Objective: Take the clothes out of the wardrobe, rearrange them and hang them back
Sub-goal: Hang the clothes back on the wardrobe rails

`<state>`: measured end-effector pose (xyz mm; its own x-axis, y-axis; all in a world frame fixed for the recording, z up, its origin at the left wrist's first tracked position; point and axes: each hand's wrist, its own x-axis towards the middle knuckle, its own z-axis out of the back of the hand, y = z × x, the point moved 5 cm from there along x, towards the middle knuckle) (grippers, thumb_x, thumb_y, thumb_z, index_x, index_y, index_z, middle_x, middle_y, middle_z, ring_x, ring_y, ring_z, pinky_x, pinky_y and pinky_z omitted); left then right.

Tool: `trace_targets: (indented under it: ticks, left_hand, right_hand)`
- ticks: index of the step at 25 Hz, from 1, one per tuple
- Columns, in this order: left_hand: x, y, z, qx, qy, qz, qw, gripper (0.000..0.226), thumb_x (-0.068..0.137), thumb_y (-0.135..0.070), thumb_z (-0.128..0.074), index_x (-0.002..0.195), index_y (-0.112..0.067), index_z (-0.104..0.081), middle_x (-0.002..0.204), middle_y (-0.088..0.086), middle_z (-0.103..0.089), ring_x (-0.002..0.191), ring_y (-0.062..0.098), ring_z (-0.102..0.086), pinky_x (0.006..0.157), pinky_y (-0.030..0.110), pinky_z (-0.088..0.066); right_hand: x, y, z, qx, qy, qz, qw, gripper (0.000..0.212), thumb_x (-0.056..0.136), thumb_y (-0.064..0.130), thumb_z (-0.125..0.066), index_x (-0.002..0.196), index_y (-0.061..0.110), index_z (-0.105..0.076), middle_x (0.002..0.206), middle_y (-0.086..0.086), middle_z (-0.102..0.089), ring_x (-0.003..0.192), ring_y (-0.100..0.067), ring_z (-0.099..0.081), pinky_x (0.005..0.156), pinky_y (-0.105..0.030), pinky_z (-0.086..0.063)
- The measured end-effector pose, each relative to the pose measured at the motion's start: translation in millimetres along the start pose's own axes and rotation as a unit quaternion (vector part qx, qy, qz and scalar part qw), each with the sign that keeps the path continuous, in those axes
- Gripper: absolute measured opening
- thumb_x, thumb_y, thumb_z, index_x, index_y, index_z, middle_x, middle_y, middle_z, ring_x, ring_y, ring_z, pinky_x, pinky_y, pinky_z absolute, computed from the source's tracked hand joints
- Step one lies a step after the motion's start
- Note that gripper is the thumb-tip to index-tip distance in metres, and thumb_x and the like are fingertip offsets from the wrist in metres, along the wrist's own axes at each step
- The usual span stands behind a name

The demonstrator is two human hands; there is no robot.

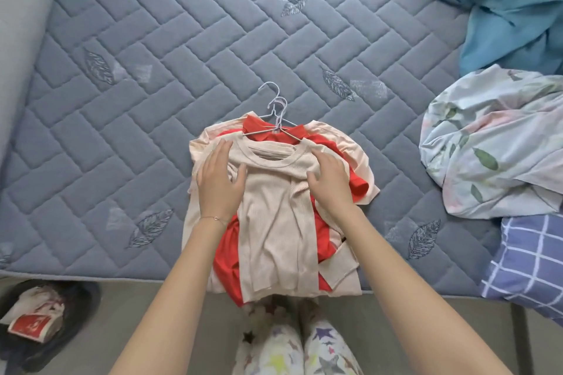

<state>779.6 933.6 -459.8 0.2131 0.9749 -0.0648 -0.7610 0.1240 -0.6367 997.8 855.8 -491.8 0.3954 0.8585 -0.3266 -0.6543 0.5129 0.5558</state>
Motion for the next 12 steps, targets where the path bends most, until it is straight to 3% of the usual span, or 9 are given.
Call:
trace_targets:
  ticks: [7, 12]
  left_hand:
    - [24.8, 66.8, -96.4, 0.007, 0.033, -0.006, 0.999, 0.053, 0.091, -0.018, -0.063, 0.140, -0.010, -0.046, 0.146, 0.006, -0.047, 0.136, 0.024, -0.041, 0.112, 0.046, -0.032]
    - [19.1, 91.0, -131.8, -0.023, 0.041, 0.024, 0.999, 0.053, 0.092, -0.016, -0.062, 0.142, -0.013, -0.044, 0.145, 0.001, -0.047, 0.137, 0.018, -0.040, 0.114, 0.042, -0.031]
  right_hand:
    - [105.2, -76.8, -94.1, -0.049, 0.025, -0.007, 0.998, 0.060, 0.088, 0.016, -0.055, 0.146, 0.014, -0.038, 0.149, -0.007, -0.041, 0.137, -0.028, -0.036, 0.114, -0.042, -0.028]
    - [146.6, -104.0, -127.2, -0.103, 0.036, -0.006, 0.994, 0.061, 0.092, 0.022, -0.053, 0.149, 0.018, -0.031, 0.150, -0.003, -0.038, 0.139, -0.023, -0.033, 0.116, -0.043, -0.022]
